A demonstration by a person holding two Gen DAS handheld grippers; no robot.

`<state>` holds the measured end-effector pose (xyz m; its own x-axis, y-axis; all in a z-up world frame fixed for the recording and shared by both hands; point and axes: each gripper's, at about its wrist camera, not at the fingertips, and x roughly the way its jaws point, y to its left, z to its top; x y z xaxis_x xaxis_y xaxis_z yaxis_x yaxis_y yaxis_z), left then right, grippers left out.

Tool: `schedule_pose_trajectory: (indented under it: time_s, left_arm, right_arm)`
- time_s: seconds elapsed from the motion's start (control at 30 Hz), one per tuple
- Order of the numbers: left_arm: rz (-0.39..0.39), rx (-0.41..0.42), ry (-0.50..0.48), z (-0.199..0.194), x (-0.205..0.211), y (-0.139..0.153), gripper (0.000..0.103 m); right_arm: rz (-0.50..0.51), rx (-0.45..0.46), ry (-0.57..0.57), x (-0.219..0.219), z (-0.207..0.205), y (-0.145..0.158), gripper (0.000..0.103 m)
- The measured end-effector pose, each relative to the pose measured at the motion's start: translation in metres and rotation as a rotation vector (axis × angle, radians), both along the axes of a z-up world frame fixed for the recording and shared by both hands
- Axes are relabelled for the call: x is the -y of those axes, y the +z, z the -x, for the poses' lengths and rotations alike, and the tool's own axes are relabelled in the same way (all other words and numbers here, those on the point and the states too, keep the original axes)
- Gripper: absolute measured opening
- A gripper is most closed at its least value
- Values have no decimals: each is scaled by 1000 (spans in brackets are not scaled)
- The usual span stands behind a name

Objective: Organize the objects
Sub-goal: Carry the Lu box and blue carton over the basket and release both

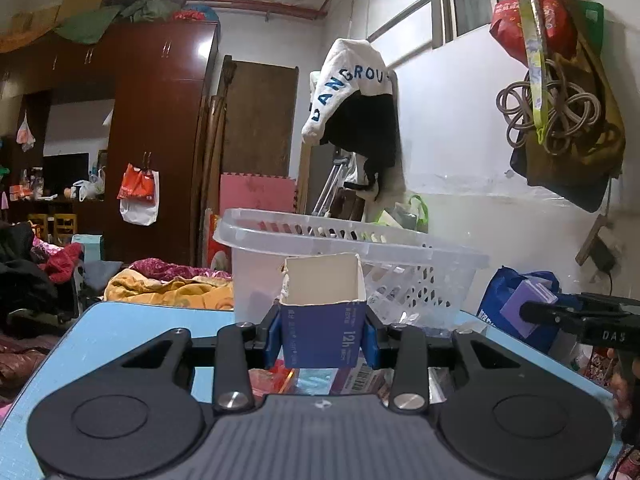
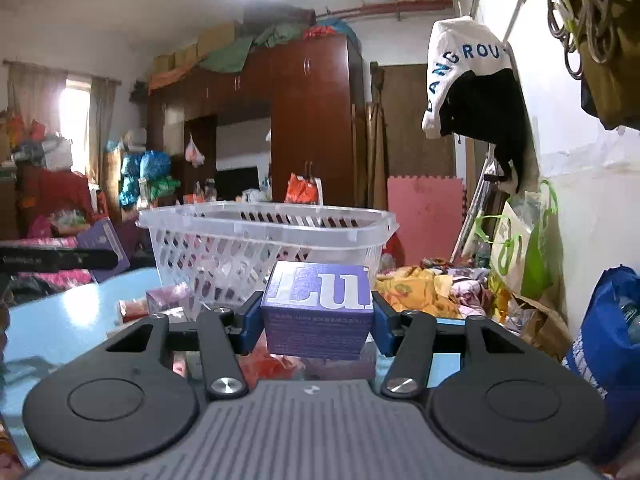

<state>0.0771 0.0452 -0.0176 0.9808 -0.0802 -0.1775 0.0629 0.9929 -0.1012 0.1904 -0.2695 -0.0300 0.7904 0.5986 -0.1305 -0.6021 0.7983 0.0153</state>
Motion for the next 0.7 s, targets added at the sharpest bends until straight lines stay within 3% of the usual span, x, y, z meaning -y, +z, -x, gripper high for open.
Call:
schedule_pose_trajectory:
  time_s: [0.13,0.2,0.33,0.43,0.53,0.7]
  left_arm:
    - [-36,50,52,5,8,19,43]
    - [-70,68,38,3,15,37,43]
    - [-87,65,7,-15,20,75,43]
    - [-19,-7,-13,-48,19,100,43]
    - [-21,-73,-20,-83,26,115,43]
    - [24,-194,6,-129,26,115,44]
  right_arm:
    - [-96,-4,57,8,-1,5,57]
    - [-90,-14,70,2,-4,15,57]
    - [-49,57,66,-10,-2,50,57]
    - [-17,77,90,-23,-8,84,57]
    - [28,81,98,-44,-24,109,57]
    - [140,22,86,-82,-66,115,57]
